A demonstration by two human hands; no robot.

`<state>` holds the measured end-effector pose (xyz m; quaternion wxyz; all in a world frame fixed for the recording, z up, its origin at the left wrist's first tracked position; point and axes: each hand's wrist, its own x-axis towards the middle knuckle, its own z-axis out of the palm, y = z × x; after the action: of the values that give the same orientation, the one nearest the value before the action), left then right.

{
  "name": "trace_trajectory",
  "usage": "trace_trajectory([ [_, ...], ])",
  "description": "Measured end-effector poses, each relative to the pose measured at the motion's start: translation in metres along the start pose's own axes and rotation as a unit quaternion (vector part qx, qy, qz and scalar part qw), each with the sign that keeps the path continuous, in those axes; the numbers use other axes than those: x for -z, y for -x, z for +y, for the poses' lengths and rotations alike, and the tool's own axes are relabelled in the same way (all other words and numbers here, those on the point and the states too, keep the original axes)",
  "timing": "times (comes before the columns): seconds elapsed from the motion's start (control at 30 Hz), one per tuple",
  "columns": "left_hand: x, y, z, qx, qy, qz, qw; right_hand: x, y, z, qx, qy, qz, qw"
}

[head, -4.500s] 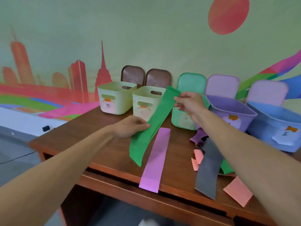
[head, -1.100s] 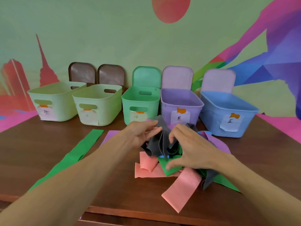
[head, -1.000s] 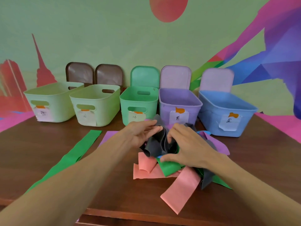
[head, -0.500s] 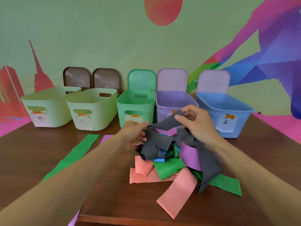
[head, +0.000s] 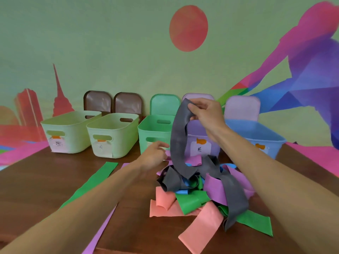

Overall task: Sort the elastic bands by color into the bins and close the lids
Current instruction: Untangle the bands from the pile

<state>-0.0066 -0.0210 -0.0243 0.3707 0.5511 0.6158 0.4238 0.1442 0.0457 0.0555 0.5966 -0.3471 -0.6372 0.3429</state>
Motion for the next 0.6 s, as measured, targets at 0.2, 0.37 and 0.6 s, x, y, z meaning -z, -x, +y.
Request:
trace_trajectory([
  [0.2, -0.013, -0.003, 0.003, -0.034, -0.011, -0.015, 0.999, 0.003, 0.002, -0.025, -0.024, -0.098, 0.046, 0.994],
  [0.37, -0.022, -0.007, 0.024, -0.06, -0.001, -0.059, 0.996, 0.006, 0.006, -0.05, -0.019, -0.174, 0.033, 0.984],
  [0.6, -0.007, 0.006, 0.037, -0.074, 0.119, -0.047, 0.989, 0.014, 0.011, -0.073, -0.017, -0.259, 0.029, 0.965],
])
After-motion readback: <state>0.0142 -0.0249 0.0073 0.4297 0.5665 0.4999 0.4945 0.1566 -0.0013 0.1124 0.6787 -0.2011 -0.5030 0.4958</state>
